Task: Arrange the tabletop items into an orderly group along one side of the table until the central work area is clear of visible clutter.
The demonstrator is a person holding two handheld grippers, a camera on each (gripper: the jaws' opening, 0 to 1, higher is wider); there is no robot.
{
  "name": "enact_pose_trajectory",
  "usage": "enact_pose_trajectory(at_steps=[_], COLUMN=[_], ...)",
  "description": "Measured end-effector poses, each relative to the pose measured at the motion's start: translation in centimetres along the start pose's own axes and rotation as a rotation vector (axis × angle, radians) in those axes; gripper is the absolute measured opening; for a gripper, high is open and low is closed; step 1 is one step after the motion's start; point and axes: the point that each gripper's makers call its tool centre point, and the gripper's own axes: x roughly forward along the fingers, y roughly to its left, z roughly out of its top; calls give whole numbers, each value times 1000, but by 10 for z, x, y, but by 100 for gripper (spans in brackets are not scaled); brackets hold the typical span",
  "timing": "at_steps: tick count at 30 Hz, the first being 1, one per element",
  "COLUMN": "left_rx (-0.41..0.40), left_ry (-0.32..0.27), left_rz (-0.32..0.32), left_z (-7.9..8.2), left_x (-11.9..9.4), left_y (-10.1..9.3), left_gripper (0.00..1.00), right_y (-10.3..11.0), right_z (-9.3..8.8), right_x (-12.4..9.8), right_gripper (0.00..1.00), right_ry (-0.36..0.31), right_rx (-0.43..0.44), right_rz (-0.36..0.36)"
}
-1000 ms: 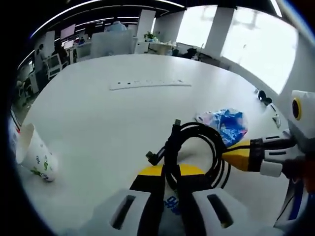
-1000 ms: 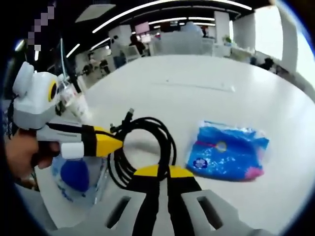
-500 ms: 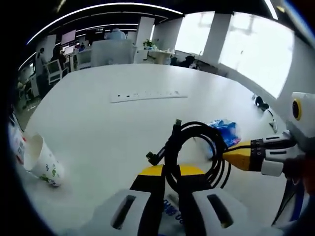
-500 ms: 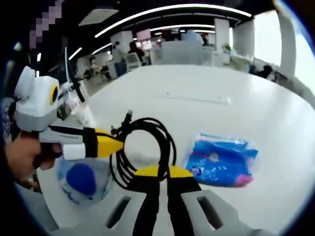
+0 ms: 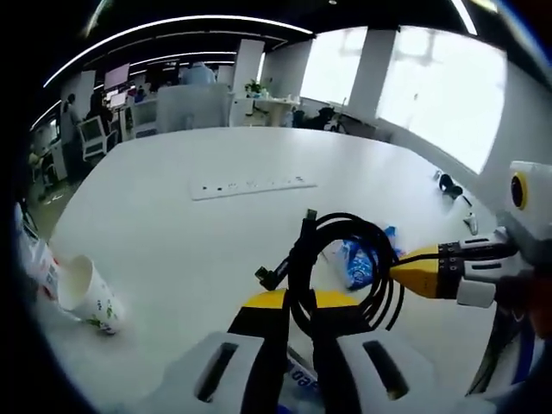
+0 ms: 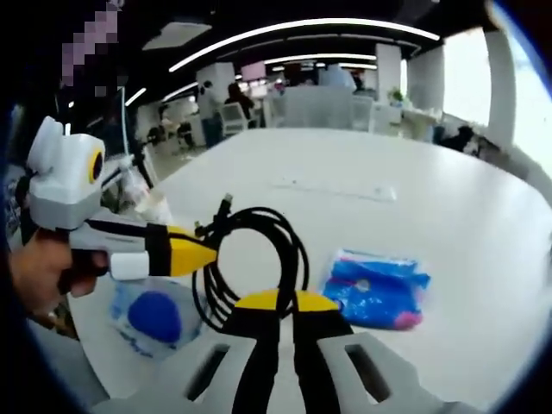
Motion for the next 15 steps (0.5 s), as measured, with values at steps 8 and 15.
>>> enact_pose_trajectory(at_steps=[8,15], left_rx=[41,70], left_ry=[-20,-26], left_rz=[-23,-48], left_z=[6,5], left_x=[-15,-27], left_y=[-14,-30], left_gripper=[7,7], right_y=[2,2], right_z=[4,0], right_x=[-23,-41], right_gripper=[1,1], right_ry=[-24,-27], right_rx=[-10,-7], right_rz=[-18,-36])
